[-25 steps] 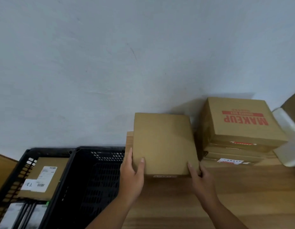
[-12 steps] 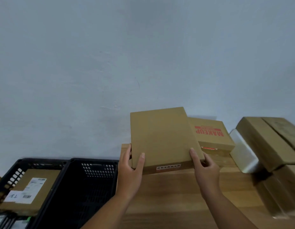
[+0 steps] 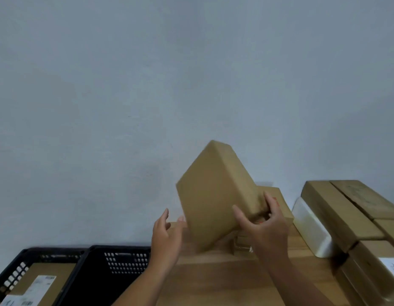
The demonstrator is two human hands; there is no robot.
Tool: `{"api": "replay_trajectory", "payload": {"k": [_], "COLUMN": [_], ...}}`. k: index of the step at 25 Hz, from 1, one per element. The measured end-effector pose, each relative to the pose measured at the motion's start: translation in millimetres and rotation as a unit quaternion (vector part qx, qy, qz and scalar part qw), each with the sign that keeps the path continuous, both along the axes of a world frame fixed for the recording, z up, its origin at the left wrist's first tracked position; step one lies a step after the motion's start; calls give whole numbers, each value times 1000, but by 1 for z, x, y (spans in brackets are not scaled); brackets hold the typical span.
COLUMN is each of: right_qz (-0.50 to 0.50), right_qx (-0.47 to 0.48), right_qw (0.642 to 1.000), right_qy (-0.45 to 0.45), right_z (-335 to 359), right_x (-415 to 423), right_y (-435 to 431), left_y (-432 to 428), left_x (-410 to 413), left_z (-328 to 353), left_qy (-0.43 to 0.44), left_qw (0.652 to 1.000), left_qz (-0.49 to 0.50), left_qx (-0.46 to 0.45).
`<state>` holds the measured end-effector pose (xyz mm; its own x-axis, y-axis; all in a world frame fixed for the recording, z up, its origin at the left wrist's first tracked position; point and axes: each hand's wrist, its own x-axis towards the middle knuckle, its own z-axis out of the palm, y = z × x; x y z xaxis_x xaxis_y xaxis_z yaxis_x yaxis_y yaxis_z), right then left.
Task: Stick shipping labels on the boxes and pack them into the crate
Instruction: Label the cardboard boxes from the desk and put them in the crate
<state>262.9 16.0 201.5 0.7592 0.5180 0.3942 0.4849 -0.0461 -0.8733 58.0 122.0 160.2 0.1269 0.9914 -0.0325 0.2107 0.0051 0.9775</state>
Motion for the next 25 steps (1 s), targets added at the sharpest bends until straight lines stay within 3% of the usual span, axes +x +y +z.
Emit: {"api": "replay_trajectory", "payload": {"k": [3, 5, 13, 16, 17, 19, 21, 22, 23, 24, 25], "right_qz": [47, 67, 69, 131, 162, 156, 34, 0, 21, 95, 170], "right_qx": [59, 73, 14, 2, 3, 35, 39, 4, -38, -62, -80], "right_qw": [951, 915, 806, 804, 816, 875, 958, 989, 999, 977, 932], "right_qy": [-299, -391, -587, -580, -554, -457, -281, -145, 17, 181, 311], "right_z": [8, 5, -12, -6, -3, 6, 16, 19, 21, 19, 15], "right_x": [-17, -24, -33, -40, -38, -19, 14, 32, 47, 56, 64], "right_y": [-4, -6, -26, -31, -33, -37, -38, -39, -41, -41, -40], "left_y": [-5, -16, -28, -23, -20, -11, -2, 1, 4, 5, 6], "left_x": [17, 31, 57, 59, 57, 50, 39, 35, 31, 29, 28], "left_z": [37, 60, 79, 71, 68, 65, 63, 62, 60, 59, 57], "left_qy": [-56, -85, -178, -172, -165, -159, -177, -188, -195, -197, -195], "left_qw": [997, 991, 964, 963, 967, 974, 972, 968, 965, 964, 964], "left_qz": [-45, -85, -103, -86, -76, -67, -87, -104, -118, -125, -126], "left_qx": [-34, -54, -166, -190, -178, -144, -128, -128, -128, -127, -127]}}
